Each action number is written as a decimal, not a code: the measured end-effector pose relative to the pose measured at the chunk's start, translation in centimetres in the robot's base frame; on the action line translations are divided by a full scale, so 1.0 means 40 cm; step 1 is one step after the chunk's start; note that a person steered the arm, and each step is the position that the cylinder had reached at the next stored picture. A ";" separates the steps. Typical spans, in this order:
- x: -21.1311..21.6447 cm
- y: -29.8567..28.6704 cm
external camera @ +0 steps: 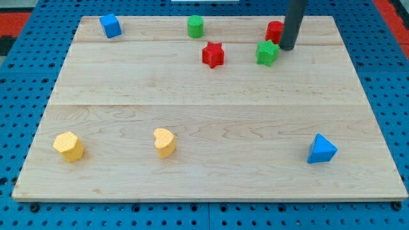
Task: Place the red circle in between green circle and red star
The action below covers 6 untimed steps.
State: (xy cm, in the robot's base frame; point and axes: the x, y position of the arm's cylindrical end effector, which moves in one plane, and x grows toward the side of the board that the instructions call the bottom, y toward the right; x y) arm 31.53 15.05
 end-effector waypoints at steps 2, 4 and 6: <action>-0.111 0.170; -0.111 -0.165; -0.137 -0.306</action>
